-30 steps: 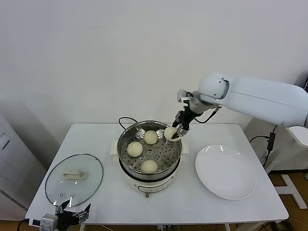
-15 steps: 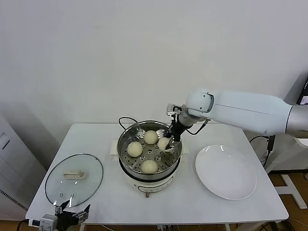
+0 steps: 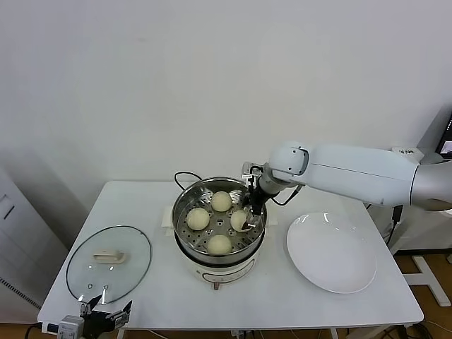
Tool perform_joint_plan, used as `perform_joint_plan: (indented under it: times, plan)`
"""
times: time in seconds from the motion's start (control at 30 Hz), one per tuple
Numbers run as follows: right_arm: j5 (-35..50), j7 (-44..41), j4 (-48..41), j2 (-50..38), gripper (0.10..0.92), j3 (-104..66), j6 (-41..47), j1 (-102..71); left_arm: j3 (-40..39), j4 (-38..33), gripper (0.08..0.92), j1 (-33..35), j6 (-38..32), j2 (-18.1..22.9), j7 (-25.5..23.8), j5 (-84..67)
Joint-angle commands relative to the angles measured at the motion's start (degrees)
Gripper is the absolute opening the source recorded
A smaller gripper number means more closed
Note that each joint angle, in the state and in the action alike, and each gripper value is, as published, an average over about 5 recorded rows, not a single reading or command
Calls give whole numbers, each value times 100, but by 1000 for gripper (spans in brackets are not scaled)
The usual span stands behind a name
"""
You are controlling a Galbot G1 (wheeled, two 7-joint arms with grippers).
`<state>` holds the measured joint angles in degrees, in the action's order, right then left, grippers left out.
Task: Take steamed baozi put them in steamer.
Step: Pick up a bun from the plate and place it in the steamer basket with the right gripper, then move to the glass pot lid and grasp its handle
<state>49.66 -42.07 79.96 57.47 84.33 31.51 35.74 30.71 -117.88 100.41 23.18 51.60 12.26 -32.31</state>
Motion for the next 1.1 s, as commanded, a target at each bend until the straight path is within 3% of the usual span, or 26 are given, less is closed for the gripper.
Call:
perform_joint_plan:
  times: [0.03,0.3,0.63,0.9,1.1]
  plan:
    - [183,-113,-111,-388,800,-862,-13,-121,41,-12,823,-8,8,12,4,-17]
    - [915,729,-469,-1362,823,-3368,-574,-1327,250,-1,823,-207,24,120,19,-20]
    - [556,2309,186,-2470,823,-6836,-1969,-4755,319,-11,823,-467,-12,146,-16,74]
    - [-36,3491,694,-2267,823,-9193,-2907,-7413,297,188,823,-717,-297,207,-193,546]
    - [-425,3485,621,-1518,823,-10315,-3525,-8772,297,437,823,-872,-553,194,-403,1099]
